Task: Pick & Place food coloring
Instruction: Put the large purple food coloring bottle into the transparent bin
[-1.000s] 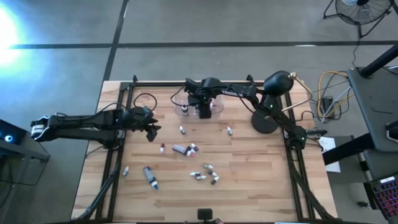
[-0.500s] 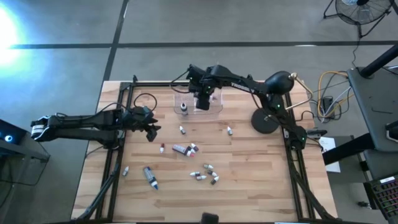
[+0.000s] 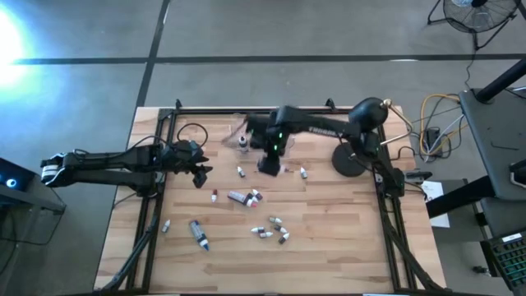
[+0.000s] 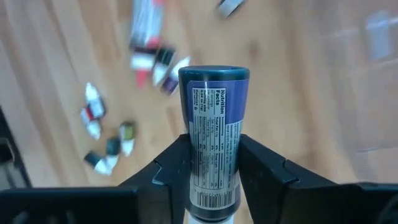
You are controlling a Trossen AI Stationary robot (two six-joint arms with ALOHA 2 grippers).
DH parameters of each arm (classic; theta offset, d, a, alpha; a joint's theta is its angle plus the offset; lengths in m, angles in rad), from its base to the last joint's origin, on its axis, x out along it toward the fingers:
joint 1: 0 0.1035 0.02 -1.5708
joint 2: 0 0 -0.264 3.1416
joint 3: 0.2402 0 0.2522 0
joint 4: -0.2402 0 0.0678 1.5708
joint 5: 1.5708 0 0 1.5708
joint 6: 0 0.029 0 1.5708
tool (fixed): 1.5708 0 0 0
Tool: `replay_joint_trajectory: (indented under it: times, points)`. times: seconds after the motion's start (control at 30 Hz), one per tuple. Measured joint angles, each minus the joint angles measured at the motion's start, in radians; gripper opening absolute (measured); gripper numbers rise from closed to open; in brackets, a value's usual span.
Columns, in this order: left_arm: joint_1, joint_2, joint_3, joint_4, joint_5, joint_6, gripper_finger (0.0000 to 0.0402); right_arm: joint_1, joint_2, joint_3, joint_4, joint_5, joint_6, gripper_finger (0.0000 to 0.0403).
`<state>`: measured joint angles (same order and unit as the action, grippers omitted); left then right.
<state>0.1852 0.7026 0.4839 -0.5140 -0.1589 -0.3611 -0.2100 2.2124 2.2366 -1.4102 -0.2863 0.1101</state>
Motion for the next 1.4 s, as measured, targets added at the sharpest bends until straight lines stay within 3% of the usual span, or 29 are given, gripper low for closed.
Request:
replay_joint_trajectory:
  times: [0.4, 0.57, 0.8, 1.0, 1.17, 1.4]
  points:
    - [0.0, 0.0, 0.0, 0.004, 0.0, 0.0, 0.0177, 0.082, 0.003, -0.38, 0.248, 0.0, 0.155, 0.0163]
    - [0.0, 0.0, 0.0, 0.006, 0.0, -0.001, 0.0177, 0.092, -0.008, -0.427, 0.246, 0.049, 0.167, 0.0217]
    - [0.0, 0.0, 0.0, 0.005, 0.0, -0.001, 0.0177, 0.121, -0.087, -0.445, 0.187, 0.158, 0.061, 0.027]
    - [0.0, 0.0, 0.0, 0.005, 0.0, -0.002, 0.0177, 0.159, -0.212, -0.666, 0.238, 0.151, 0.013, 0.0276]
    - [0.0, 0.0, 0.0, 0.004, 0.0, 0.001, 0.0177, 0.171, -0.333, -0.882, 0.47, 0.185, 0.095, 0.0274]
    - [0.0, 0.0, 0.0, 0.003, 0.0, 0.005, 0.0177, 0.188, -0.354, -1.006, 0.597, 0.222, 0.15, 0.0272]
